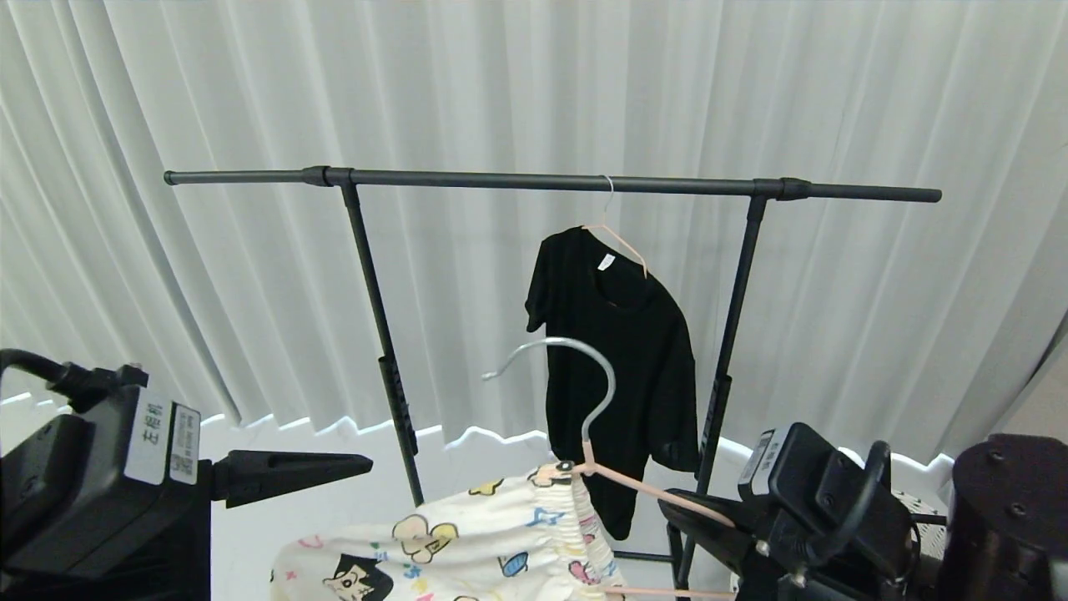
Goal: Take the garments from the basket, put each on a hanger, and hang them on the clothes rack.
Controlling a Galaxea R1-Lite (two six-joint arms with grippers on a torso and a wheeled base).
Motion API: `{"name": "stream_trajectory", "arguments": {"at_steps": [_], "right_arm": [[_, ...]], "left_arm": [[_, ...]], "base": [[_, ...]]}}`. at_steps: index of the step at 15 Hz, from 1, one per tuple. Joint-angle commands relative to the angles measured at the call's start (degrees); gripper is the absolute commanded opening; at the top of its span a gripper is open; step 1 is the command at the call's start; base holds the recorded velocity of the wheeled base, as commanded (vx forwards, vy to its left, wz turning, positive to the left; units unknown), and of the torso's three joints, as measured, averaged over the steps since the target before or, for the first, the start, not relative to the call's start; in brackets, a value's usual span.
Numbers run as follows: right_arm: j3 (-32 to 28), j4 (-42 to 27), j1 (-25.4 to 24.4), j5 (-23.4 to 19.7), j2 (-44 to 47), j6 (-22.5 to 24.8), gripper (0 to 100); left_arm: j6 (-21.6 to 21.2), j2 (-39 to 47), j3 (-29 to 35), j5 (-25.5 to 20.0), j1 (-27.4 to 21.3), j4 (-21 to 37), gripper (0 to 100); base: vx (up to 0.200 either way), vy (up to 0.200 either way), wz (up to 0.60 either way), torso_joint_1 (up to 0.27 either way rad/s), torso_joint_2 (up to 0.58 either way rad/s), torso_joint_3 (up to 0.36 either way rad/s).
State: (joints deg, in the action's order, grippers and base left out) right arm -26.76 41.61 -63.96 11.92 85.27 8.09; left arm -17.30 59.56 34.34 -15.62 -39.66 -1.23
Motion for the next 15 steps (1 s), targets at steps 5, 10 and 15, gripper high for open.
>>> {"name": "stream_trajectory", "arguments": {"at_steps": [5,10,15], "right_arm": [[-0.3,0.5,-3.4,0.0,-0.5,2.0,0],[-0.4,1.2,-6.4,0.2,-0.5,3.1,0],[-0.1,1.3,-6.5,0.3,-1.1,3.2,0]], "left_arm": [[0.0,3.0,-3.4,-0.1,-2.6,-2.6,100],[-0.1,3.8,-3.8,-0.1,-3.2,-2.7,0],[0.1,5.4,-4.3,0.0,-5.5,-2.7,0]], "base": [[0.0,0.0,0.0,0.0,0.0,0.0],[0.0,0.0,0.0,0.0,0.0,0.0],[0.0,0.0,0.0,0.0,0.0,0.0]]}}
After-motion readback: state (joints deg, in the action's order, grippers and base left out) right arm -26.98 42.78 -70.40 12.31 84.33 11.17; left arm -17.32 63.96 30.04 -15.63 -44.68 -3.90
